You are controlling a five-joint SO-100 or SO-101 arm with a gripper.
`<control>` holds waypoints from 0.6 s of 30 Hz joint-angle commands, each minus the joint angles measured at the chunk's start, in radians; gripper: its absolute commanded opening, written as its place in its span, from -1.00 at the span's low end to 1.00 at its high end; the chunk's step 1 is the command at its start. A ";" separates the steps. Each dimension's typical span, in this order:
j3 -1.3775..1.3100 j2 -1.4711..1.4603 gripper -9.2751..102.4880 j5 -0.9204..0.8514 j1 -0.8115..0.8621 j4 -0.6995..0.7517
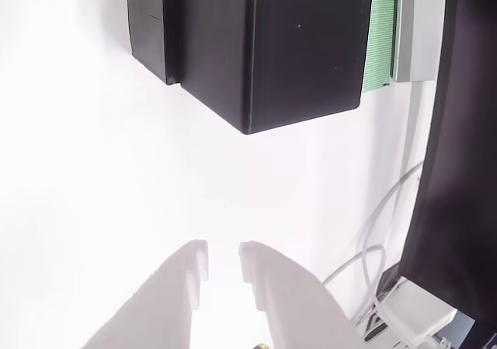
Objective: Stack 3 Blocks on the chosen place.
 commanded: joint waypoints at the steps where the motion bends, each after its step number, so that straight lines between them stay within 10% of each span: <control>1: -0.037 0.009 -0.84 0.009 0.012 0.028; 18: 0.012 0.009 -0.84 1.034 0.219 -0.063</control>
